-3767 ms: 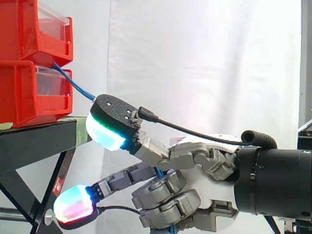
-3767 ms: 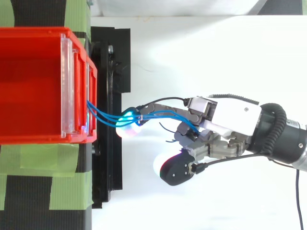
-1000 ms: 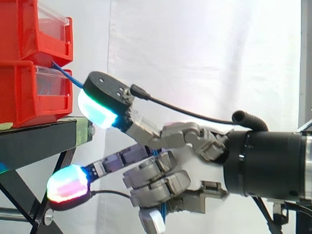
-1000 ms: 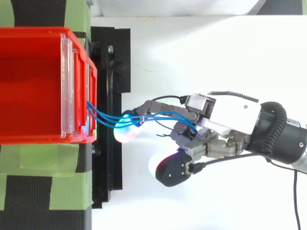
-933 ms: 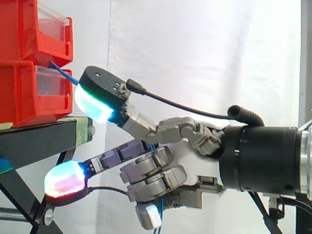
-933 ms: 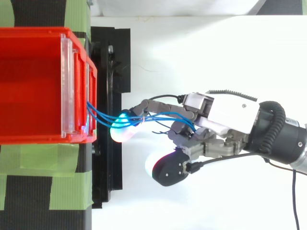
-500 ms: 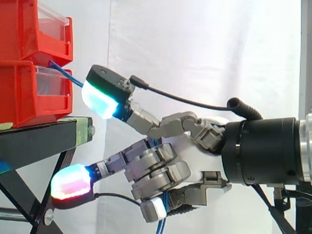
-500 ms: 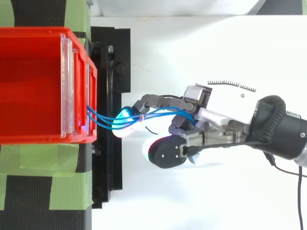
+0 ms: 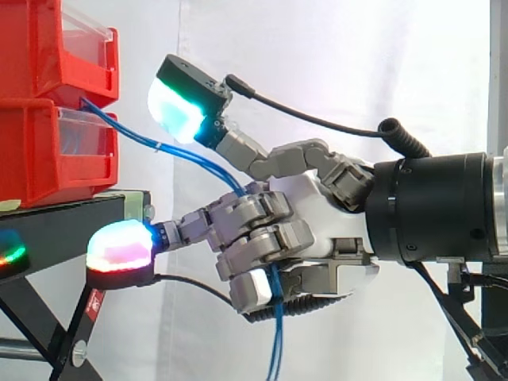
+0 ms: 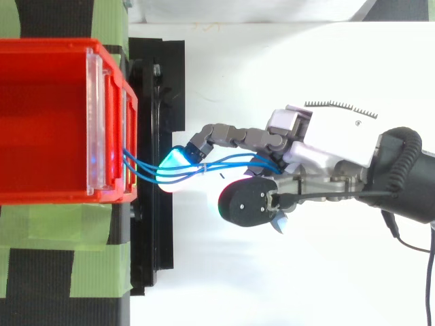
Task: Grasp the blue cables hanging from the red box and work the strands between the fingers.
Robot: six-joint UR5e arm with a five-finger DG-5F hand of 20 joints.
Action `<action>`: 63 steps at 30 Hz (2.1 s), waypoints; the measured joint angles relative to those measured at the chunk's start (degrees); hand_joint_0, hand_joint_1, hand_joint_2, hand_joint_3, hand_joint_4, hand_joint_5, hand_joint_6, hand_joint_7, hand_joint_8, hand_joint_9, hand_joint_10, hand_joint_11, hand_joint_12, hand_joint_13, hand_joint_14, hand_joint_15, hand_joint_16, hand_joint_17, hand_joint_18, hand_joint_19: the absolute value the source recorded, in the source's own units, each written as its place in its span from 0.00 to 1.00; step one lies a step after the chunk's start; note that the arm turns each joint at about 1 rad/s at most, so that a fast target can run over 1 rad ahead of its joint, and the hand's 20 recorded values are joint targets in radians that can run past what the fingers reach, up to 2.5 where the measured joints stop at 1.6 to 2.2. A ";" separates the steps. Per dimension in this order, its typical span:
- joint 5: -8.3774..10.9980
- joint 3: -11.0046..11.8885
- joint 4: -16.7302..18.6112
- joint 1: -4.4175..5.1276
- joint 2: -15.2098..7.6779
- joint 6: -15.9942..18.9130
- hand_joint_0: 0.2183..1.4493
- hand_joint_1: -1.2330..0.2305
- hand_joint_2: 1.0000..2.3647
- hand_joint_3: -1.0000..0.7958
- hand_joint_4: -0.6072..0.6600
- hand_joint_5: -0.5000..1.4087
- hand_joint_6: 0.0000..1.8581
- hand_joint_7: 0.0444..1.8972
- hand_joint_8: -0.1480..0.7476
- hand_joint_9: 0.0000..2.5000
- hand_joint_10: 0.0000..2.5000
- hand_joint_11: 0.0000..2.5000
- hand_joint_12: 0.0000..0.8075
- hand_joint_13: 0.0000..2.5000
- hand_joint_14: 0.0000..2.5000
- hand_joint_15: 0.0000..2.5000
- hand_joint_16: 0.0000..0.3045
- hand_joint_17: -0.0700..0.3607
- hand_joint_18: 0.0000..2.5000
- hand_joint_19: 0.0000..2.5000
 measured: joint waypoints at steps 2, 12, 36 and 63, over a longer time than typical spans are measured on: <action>0.00 0.00 0.11 -0.01 0.13 1.08 0.37 0.49 0.00 0.00 0.66 0.32 0.00 0.59 0.72 0.75 1.00 1.00 0.87 0.83 1.00 0.69 0.94 0.66 1.00 0.29; 1.16 0.00 -0.13 -0.26 1.93 3.14 0.39 0.46 0.00 0.00 0.62 0.34 0.00 0.65 0.72 0.75 1.00 1.00 0.87 0.83 1.00 0.69 0.94 0.66 1.00 0.29; 2.51 0.01 -0.08 -1.07 3.49 2.82 0.46 0.41 0.00 0.06 0.59 0.34 0.05 0.68 0.72 0.75 1.00 1.00 0.87 0.83 1.00 0.69 0.94 0.66 1.00 0.29; 3.17 1.56 -0.40 -1.27 3.62 2.71 0.50 0.40 0.01 0.10 0.58 0.33 0.20 0.65 0.72 0.75 1.00 1.00 0.87 0.83 1.00 0.69 0.94 0.66 1.00 0.29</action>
